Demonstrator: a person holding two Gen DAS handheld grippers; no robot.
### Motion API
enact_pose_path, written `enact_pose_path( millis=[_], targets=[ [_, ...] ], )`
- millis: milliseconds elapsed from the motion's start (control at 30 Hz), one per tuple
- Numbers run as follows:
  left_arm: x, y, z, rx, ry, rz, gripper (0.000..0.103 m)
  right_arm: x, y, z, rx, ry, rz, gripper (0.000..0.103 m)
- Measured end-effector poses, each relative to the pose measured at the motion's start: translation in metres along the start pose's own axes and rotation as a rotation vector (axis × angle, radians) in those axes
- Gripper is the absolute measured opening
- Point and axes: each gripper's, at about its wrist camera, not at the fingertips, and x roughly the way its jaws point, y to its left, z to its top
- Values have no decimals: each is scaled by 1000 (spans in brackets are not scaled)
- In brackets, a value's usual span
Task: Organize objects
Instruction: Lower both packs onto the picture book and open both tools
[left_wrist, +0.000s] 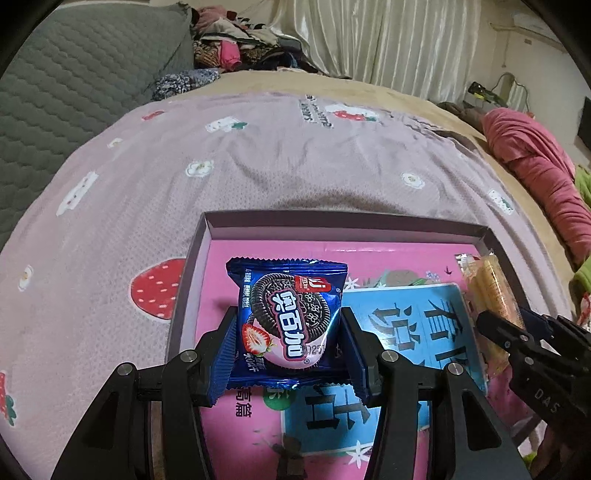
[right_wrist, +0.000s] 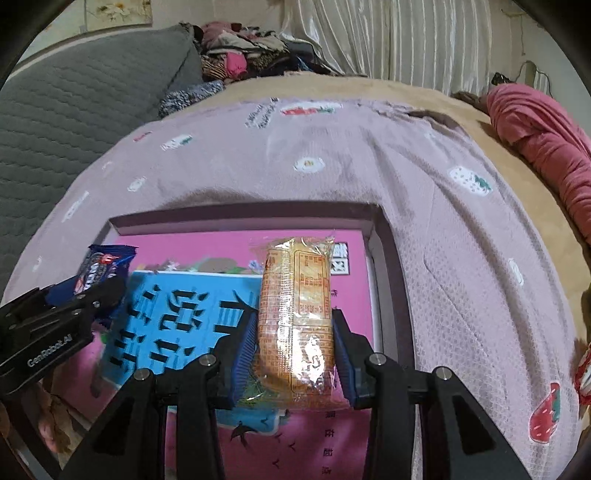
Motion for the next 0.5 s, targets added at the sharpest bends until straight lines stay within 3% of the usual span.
enact_pose_path(
  millis=[333,500],
  targets=[
    [12,-2,-3,0,37,3,54,11,-2,-2,7,36,0,41],
    [8,-1,-2,-1,27,0,65,11,-1,-3,8,39,2,42]
  ],
)
